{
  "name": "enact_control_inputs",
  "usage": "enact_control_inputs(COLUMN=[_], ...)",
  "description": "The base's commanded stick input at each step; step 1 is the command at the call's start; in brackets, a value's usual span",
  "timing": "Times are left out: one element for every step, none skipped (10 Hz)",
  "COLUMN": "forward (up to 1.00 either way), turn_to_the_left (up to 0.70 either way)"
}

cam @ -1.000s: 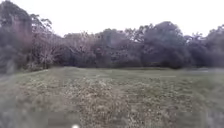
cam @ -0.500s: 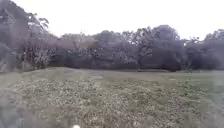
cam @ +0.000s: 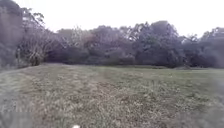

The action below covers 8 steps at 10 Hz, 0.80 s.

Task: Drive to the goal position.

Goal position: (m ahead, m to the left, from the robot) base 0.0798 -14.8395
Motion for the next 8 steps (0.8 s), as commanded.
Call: enact_control_inputs(forward=[0.60,0.60,0.60,0.60,0.60,0.60,0.60,0.60], turn_to_the_left=[-0.15,-0.15,-0.15,-0.15,-0.15,-0.15,-0.15,-0.15])
